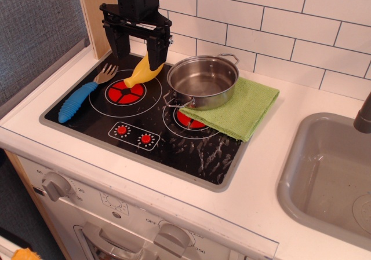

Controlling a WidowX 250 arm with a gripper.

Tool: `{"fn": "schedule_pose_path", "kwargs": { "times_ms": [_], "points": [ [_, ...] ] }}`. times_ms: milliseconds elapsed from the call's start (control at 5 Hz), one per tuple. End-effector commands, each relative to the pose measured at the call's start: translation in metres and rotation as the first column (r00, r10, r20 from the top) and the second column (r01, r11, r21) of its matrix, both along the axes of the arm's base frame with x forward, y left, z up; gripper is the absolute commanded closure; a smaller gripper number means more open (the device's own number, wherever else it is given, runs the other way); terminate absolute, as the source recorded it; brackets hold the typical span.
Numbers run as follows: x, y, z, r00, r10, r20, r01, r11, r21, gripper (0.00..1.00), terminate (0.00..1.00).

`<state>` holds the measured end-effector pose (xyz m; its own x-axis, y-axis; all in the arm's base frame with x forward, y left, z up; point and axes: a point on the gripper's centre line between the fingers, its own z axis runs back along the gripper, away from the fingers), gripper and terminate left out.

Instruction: Move the pot to the right of the fork

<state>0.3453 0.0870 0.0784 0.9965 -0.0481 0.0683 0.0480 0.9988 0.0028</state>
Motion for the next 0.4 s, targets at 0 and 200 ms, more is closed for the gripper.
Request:
{"fn": "schedule_pose_path", "kwargs": {
  "times_ms": [0,200],
  "points": [
    [0.0,0.0,0.0,1.0,0.0,0.0,0.0,1.0,0.0,0.0,0.0],
    [0.016,-0.035,0.006,0.995,-0.101,0.017,0.101,0.995,-0.005,0.0,0.0]
  ]
}}
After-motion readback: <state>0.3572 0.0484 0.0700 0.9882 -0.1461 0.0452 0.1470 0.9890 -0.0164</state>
